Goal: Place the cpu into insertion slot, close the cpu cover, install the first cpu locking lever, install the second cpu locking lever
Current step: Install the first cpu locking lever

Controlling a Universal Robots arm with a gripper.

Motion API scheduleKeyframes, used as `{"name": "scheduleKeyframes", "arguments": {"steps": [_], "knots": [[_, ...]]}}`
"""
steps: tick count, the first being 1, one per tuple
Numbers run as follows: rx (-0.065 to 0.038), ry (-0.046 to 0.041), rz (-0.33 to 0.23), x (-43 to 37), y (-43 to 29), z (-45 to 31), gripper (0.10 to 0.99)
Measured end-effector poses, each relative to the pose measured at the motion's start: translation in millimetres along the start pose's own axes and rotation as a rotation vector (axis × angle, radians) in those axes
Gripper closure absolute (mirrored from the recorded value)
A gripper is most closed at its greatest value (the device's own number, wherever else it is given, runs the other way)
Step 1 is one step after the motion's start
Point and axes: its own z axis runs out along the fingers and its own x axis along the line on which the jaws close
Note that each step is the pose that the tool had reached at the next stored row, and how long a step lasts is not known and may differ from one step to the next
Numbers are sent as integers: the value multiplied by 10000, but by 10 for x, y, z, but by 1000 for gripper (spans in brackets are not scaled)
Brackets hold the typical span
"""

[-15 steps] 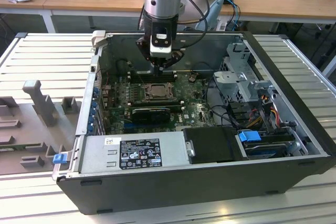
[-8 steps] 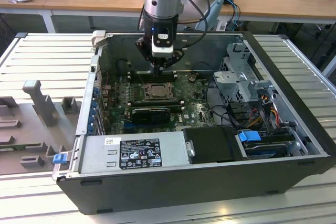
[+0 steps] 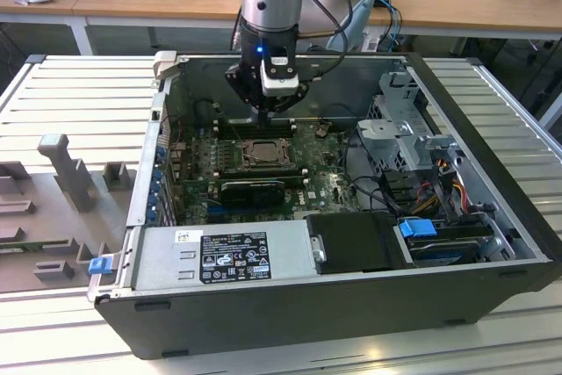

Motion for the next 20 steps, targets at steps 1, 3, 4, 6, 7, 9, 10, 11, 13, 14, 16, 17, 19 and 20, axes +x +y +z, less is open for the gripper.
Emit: {"name": "scheduleKeyframes", "arguments": {"steps": [1, 3, 4, 6, 7, 9, 10, 11, 13, 14, 16, 17, 19, 20], "knots": [[12, 9, -718, 0, 0, 0, 980], [19, 15, -1213, 0, 0, 0, 980], [22, 18, -1381, 0, 0, 0, 980], [29, 23, -1828, 0, 0, 0, 980], [32, 27, -2035, 0, 0, 0, 980], [39, 32, -2476, 0, 0, 0, 980], [42, 34, -2637, 0, 0, 0, 980], [49, 39, -3023, 0, 0, 0, 980], [60, 49, -3742, 0, 0, 1, 980], [64, 51, -3949, 0, 0, 2, 980], [69, 56, -4286, 3, -1, 1, 980], [68, 55, -4315, 19, -9, 2, 980], [57, 35, -4317, 80, -36, 2, 980], [47, 19, -4316, 106, -48, 3, 980]]}}
